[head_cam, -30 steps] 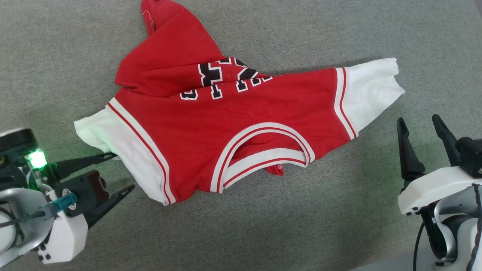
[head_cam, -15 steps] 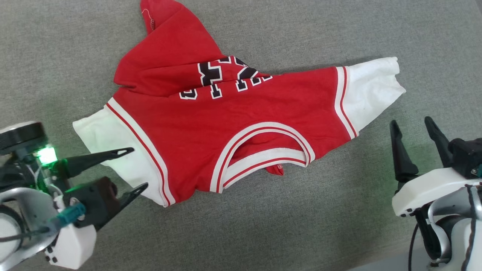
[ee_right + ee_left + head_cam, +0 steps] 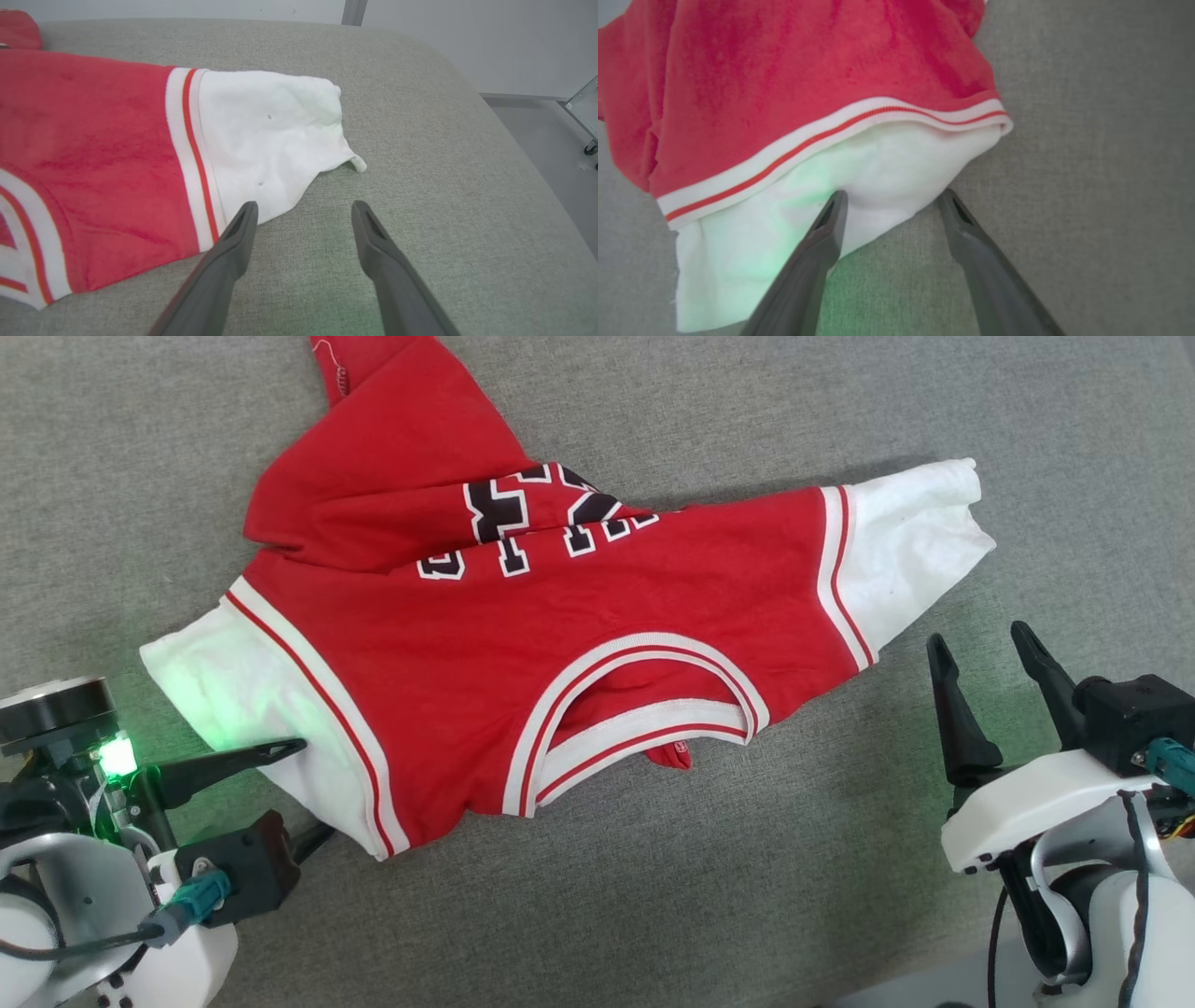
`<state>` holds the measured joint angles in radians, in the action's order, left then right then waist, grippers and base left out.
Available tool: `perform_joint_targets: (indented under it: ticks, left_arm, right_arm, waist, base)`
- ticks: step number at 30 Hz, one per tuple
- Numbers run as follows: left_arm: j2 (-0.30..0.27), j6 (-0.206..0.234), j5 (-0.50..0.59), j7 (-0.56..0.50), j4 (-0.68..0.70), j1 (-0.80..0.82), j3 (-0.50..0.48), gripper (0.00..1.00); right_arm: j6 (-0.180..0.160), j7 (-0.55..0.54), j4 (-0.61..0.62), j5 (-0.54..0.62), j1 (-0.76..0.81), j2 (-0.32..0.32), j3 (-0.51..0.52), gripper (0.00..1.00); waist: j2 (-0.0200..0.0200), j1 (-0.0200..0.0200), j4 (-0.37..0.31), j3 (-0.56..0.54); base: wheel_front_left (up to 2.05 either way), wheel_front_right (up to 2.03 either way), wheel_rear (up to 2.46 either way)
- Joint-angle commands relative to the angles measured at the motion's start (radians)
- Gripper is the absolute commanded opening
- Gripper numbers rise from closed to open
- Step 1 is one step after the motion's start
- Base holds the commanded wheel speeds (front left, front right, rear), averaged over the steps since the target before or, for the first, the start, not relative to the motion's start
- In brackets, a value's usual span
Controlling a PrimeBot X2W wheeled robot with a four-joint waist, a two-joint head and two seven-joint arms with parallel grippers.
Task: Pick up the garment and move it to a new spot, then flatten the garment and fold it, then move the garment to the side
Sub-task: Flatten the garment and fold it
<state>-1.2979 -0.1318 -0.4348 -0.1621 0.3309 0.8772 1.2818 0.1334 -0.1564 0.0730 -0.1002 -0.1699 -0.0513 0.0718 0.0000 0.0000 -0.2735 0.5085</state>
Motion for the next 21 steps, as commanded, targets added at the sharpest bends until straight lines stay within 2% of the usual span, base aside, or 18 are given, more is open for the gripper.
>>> perform_joint_targets:
  ticks: [1,2,3,4,11,17,20,21]
  left_arm:
    - [0.005,0.003,0.008,0.003,-0.009,0.007,-0.001,0.98]
    - [0.009,0.003,0.008,0.010,-0.016,0.014,-0.001,0.63]
    - [0.012,0.003,0.007,0.014,-0.022,0.016,-0.001,0.40]
    - [0.014,0.003,0.002,0.017,-0.026,0.016,-0.001,0.00]
    - [0.033,0.003,-0.026,0.039,-0.032,0.018,-0.001,0.00]
    - [0.059,0.003,-0.018,0.049,-0.029,0.028,-0.001,0.00]
    - [0.069,0.003,-0.021,0.063,-0.033,0.034,-0.001,0.00]
    - [0.069,0.003,-0.021,0.063,-0.033,0.034,-0.001,0.00]
  right_arm:
    - [-0.005,0.010,-0.001,-0.006,-0.006,0.001,-0.001,1.00]
    - [-0.005,0.009,-0.002,-0.006,-0.007,0.001,-0.002,1.00]
    - [-0.005,0.009,-0.004,-0.007,-0.008,0.001,-0.002,1.00]
    - [-0.005,0.009,-0.005,-0.007,-0.009,0.001,-0.002,1.00]
    - [-0.005,-0.053,-0.007,0.024,-0.034,0.001,-0.017,1.00]
    - [-0.005,-0.257,0.011,0.045,-0.099,0.001,-0.040,1.00]
    - [-0.005,-0.368,0.002,0.020,-0.147,0.000,-0.009,1.00]
    - [-0.005,-0.368,0.002,0.020,-0.147,0.000,-0.009,1.00]
  waist:
    - [0.0000,0.0000,-0.002,0.003]
    - [0.0000,0.0000,-0.003,0.005]
    - [0.0000,0.0000,-0.004,0.006]
    - [0.0000,0.0000,-0.005,0.006]
    - [0.0000,0.0000,0.002,0.000]
    - [0.0000,0.0000,0.030,0.014]
    - [0.0000,0.0000,0.046,0.029]
    - [0.0000,0.0000,0.046,0.029]
  base:
    - [0.00,0.00,0.00]
    - [0.00,0.00,0.00]
    - [0.00,0.00,0.00]
    - [0.00,0.00,0.00]
    - [0.00,0.00,0.00]
    - [0.00,0.00,0.00]
    - [0.00,0.00,0.00]
    - [0.00,0.00,0.00]
